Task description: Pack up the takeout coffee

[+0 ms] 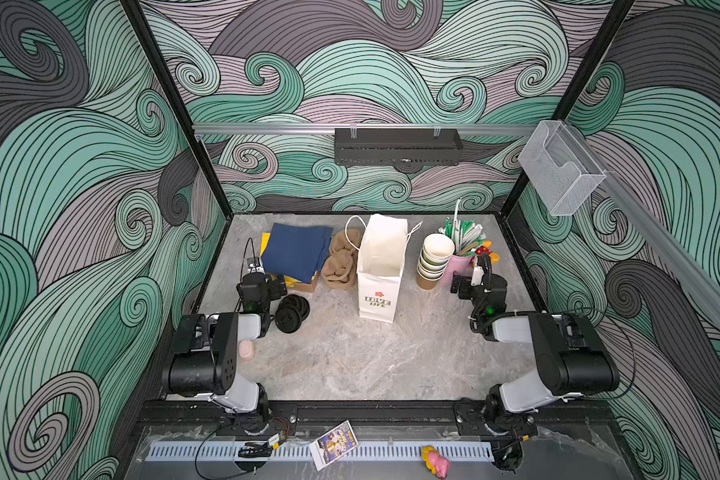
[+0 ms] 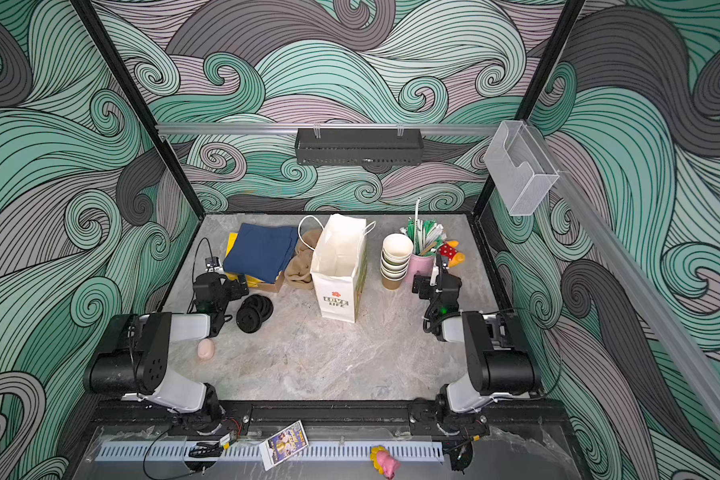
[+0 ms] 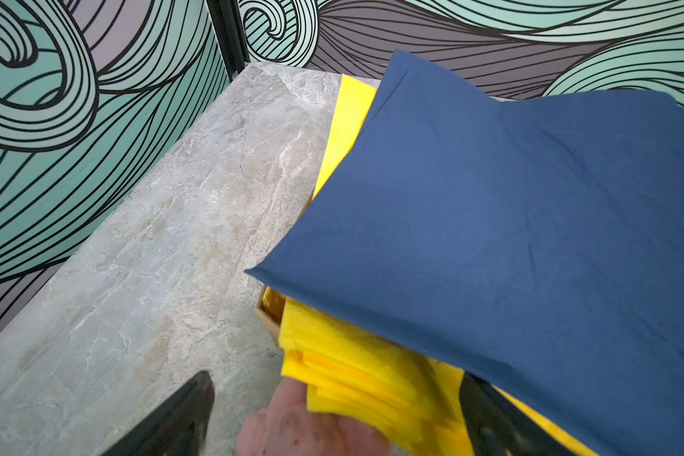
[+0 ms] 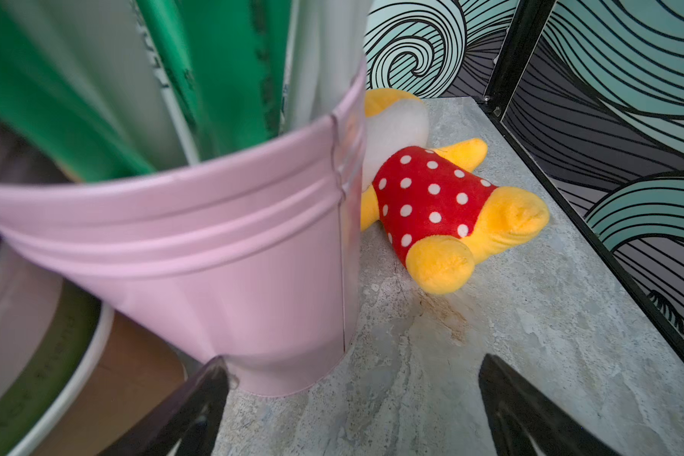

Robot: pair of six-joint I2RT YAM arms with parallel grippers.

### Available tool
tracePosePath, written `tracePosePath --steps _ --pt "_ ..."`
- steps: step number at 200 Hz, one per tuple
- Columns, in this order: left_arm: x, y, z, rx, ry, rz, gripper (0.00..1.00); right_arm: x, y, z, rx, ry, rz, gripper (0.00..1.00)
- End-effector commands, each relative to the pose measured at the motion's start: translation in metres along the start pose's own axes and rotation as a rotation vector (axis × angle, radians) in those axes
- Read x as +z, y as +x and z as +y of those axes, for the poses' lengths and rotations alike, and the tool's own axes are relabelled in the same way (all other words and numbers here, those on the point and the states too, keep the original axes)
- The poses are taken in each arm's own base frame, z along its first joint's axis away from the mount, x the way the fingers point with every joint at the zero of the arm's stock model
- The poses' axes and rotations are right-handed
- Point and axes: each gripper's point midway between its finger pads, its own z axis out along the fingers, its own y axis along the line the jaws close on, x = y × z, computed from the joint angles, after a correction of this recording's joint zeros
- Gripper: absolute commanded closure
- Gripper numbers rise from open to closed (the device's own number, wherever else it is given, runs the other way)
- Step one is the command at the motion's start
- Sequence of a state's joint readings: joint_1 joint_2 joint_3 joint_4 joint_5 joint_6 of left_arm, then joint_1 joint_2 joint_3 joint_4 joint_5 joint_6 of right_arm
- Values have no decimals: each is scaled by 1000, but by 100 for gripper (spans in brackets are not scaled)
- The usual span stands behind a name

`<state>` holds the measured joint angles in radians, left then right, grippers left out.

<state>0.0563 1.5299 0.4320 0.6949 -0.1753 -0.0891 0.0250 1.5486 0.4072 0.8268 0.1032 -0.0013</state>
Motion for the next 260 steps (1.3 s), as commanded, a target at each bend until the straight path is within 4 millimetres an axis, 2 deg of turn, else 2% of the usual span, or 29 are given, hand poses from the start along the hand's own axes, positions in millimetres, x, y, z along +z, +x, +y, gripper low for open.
tracePosePath --steps 1,166,179,193,210,214,242,260 --pt "0 -13 -2 10 -1 -23 1 -3 -7 2 -16 -10 -28 1" --pt "1 -13 -2 8 -3 -22 1 -3 -8 2 -16 -11 -29 1" --pt "0 -13 -2 9 -3 -22 2 -5 -12 -3 -4 19 -48 1" --pt "-2 -19 -8 37 32 -31 1 -14 -24 -15 26 79 -55 1" --pt "-9 -28 -16 49 70 28 1 -29 -41 -16 17 60 -30 1" --pt "-16 -39 -13 35 58 20 1 -32 -46 -16 16 61 -35 1" --pt "-42 -63 -6 -32 34 -32 1 -54 -74 -20 69 69 -52 1" --pt "-62 -78 -2 -100 34 -75 2 -65 -74 -36 177 161 21 1"
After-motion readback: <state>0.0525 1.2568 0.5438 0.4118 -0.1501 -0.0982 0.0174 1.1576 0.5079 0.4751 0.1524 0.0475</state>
